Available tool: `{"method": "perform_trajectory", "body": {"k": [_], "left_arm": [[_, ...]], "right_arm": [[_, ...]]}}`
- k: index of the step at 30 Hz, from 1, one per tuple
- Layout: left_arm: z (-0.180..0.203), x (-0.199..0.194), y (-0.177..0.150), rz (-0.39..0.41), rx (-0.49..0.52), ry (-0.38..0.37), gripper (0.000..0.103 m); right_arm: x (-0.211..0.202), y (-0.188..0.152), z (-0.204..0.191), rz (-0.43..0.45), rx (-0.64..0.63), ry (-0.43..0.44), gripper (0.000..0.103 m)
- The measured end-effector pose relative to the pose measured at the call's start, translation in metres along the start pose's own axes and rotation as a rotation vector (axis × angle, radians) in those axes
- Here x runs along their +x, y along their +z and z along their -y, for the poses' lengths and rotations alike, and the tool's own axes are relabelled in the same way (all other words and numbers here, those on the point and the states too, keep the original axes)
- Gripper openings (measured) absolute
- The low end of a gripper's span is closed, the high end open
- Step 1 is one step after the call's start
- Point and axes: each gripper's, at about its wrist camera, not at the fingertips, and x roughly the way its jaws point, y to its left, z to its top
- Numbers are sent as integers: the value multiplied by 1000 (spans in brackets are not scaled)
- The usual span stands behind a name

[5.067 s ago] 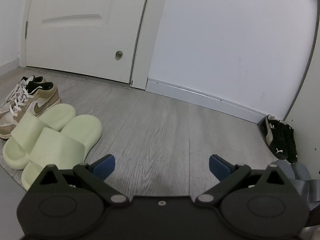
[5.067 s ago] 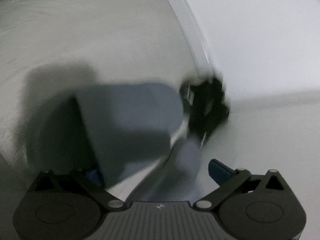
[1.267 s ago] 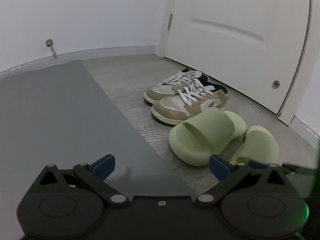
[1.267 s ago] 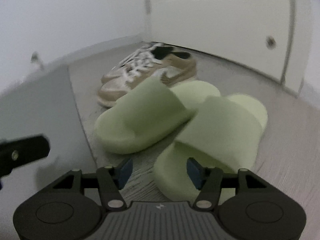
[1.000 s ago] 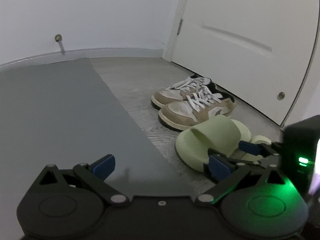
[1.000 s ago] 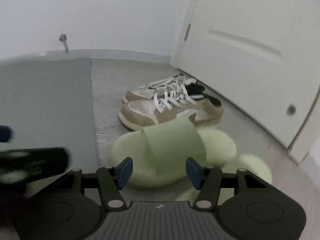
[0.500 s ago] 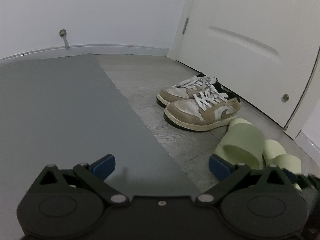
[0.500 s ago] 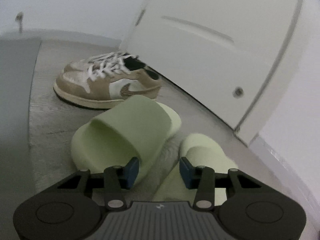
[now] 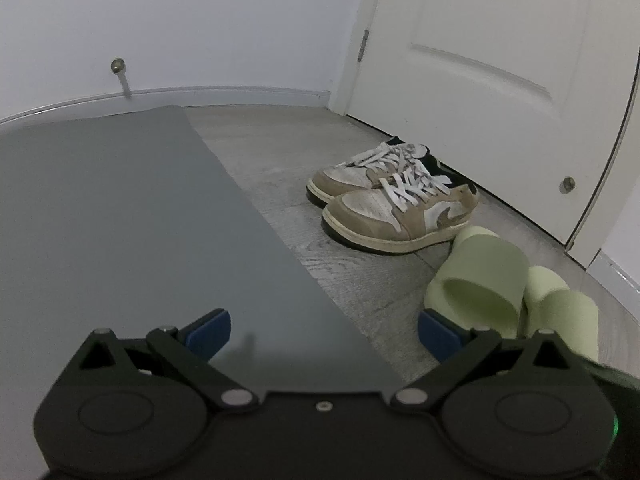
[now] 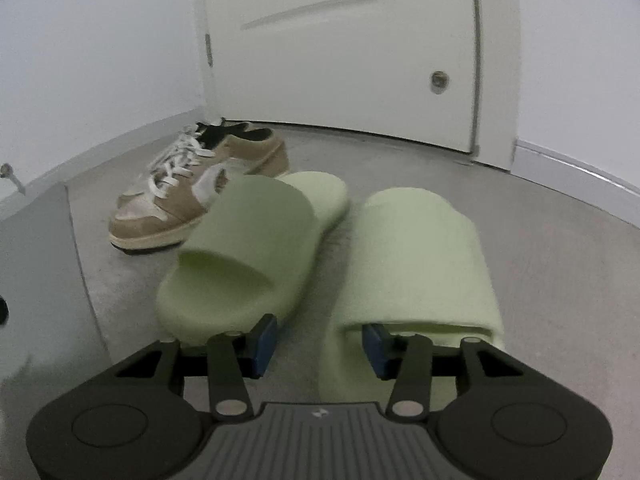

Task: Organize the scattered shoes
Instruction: 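Grasp both pale green slides by their straps with the right tool, then carry the pale green slides to the wall beside the black sneakers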

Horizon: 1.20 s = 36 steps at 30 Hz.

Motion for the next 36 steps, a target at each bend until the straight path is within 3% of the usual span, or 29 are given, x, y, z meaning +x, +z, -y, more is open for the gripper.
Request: {"method": "perform_trajectory", "body": {"k": [4,11,16,21,27,36], "left_arm": [[1,3,-2,-7,9,-1,101],[0,9,-7,-23,6,1,101],[1,9,-6,-17,0,-1,101],[8,0,-1,17,24,-12,101],[15,-15,8,59,32,-31,101],[63,-71,29,172,123,-142,101]], "right_arm": [[12,6,-18,27,-34,20,50],[38,10,-35,49,-93,-66,51],[37,7,-26,100,-89,-40,33],[21,14,-18,161,-104,-65,26],[-9,31,9,188,-14,-88,25],[-98,34,82,285,12,-231,25]]}}
